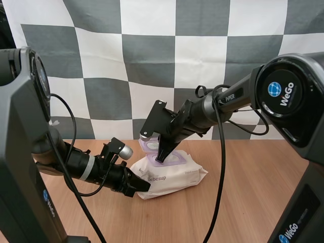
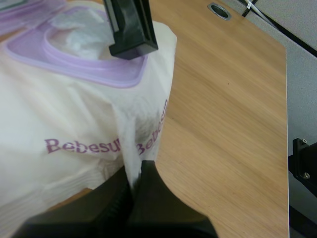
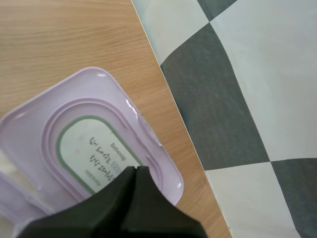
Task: Open the wet wipes lid
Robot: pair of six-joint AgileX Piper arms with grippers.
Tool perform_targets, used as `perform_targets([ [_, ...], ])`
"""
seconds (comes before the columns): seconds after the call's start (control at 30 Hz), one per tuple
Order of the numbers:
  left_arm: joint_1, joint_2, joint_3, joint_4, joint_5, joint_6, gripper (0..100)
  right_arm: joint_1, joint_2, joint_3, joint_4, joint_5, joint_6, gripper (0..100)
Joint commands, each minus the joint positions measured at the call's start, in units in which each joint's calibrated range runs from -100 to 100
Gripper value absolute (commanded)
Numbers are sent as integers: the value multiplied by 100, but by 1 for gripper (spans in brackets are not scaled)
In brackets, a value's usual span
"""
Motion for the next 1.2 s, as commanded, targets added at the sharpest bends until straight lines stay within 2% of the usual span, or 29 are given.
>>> perform_targets([
  [0.0,1,9,0,-37,-25,88,0,4,-5,-5,-3,58,3,0],
  [0.07,1,9,0,-72,-48,88,3,4,-5,-5,-100,286,3,0],
  [0.2,9,-39,-14,-132,-95,75,20,4,-130,-5,-99,635,12,1],
  [0.23,9,-178,-14,-215,-293,-89,38,4,-229,-5,-73,651,87,10],
  [0.27,9,-295,-14,-258,-430,-172,46,4,-355,-5,-73,651,173,22],
  [0.3,9,-408,-14,-258,-557,-247,54,4,-674,-5,-73,634,381,41],
  [0.37,9,-798,-83,-230,-731,-534,64,4,-1045,-5,-73,634,689,49],
  [0.4,9,-1056,-138,-176,-731,-719,65,4,-1283,-5,-73,690,781,48],
  [0.53,9,-1980,-414,21,-606,-1347,65,-10,-2106,-5,-95,1170,1011,38],
  [0.6,9,-2472,-525,136,-467,-1637,64,-49,-2547,-5,-108,1498,1058,22],
  [0.67,9,-3118,-562,172,-413,-1939,56,-133,-2943,-5,-108,1968,1058,0],
  [0.7,9,-3361,-562,211,-434,-2040,46,-188,-3162,-5,-118,2231,1058,0],
  [0.8,9,-4161,-562,308,-389,-2397,9,-382,-3784,-5,-129,2740,1197,0],
  [0.83,9,-4417,-562,351,-428,-2523,0,-457,-4015,-5,-178,2865,1323,0],
  [1.03,9,-5314,-516,469,-512,-3474,0,-812,-5522,-5,-719,3683,1887,0],
  [1.1,-18,-5507,-470,498,-546,-3698,0,-887,-6075,-5,-801,3948,1992,0],
  [1.17,-111,-5755,-429,613,-606,-3848,0,-952,-6687,-5,-801,4294,2075,0],
])
